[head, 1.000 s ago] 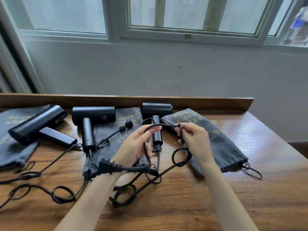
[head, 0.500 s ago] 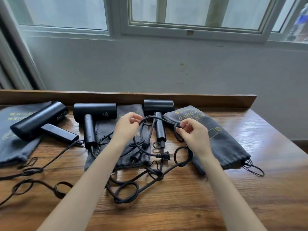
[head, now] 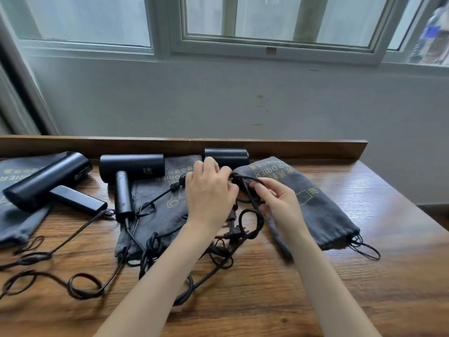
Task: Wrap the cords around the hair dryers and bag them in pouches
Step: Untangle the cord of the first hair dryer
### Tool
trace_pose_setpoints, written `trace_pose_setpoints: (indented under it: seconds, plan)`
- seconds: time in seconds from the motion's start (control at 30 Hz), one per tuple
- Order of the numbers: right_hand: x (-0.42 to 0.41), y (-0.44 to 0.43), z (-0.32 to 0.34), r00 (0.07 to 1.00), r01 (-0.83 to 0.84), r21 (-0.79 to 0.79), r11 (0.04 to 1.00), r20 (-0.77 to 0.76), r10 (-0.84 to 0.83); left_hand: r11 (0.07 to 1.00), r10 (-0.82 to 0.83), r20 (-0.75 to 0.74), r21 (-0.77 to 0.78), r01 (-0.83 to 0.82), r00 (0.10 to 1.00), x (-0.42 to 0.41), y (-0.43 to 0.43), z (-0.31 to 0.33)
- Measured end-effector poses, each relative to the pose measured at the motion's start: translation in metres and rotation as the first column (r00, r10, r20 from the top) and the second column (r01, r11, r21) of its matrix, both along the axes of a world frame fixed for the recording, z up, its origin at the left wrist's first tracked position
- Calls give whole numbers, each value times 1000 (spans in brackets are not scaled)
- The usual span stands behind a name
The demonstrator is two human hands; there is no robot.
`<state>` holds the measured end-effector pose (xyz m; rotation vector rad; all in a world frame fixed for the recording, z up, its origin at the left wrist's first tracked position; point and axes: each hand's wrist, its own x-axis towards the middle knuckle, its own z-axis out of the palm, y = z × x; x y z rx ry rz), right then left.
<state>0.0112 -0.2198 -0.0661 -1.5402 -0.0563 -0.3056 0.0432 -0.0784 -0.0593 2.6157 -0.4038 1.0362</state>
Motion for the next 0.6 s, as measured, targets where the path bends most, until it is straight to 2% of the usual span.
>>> trace_pose_setpoints:
  seconds: [0.03, 0.1, 0.13, 0.2, 0.23, 0.27, 0.3, 0.33, 0.37, 0.4, 0.43, 0.47, 0.5, 0.53, 0.57, 0.6]
  plan:
    - [-1, 2, 1, 998, -15, 195, 981, -56, 27, 1000, 3, -50, -29, -4, 999, -2, 2, 4]
    - [-2, 5, 0, 990, -29, 526, 850, -105, 98, 993, -29, -235, -116, 2, 972, -3, 6, 5]
    - [-3, 5, -2, 984, -54, 645, 763, -95, 150, 978, -89, -340, -207, 18, 936, -2, 7, 3]
    - [-3, 4, -5, 967, -95, 776, 624, -78, 244, 878, -319, -485, -475, 61, 814, -2, 10, -6]
    - [-4, 3, -6, 957, -103, 791, 604, -86, 276, 832, -391, -478, -549, 80, 786, -3, 11, -10]
    - [-4, 1, -5, 948, -109, 767, 632, -112, 299, 812, -422, -454, -574, 105, 785, -5, 10, -13]
    - [-4, -1, -3, 941, -118, 688, 716, -152, 302, 810, -431, -435, -573, 127, 790, -7, 10, -16]
    - [-3, -2, 1, 941, -133, 529, 838, -198, 275, 818, -430, -417, -556, 150, 800, -9, 9, -18]
    - [-2, -3, 6, 947, -156, 290, 944, -226, 226, 831, -425, -404, -529, 172, 810, -10, 8, -19]
    - [0, -4, 11, 959, -175, 31, 984, -219, 177, 839, -429, -390, -506, 200, 815, -11, 6, -19]
    - [1, -4, 16, 971, -180, -160, 971, -187, 149, 842, -438, -387, -493, 220, 811, -11, 5, -18]
    - [4, -5, 19, 978, -178, -248, 952, -155, 143, 832, -460, -390, -502, 234, 798, -11, 5, -17]
    - [6, -6, 19, 979, -180, -238, 954, -133, 152, 804, -502, -404, -544, 240, 765, -11, 4, -15]
    - [8, -6, 18, 977, -190, -123, 974, -122, 175, 750, -569, -418, -618, 237, 708, -12, 3, -12]
    - [9, -6, 18, 972, -201, 83, 976, -108, 209, 670, -648, -421, -711, 213, 634, -12, 2, -10]
    - [11, -6, 17, 968, -203, 334, 920, -73, 240, 575, -723, -404, -801, 164, 560, -13, 1, -8]
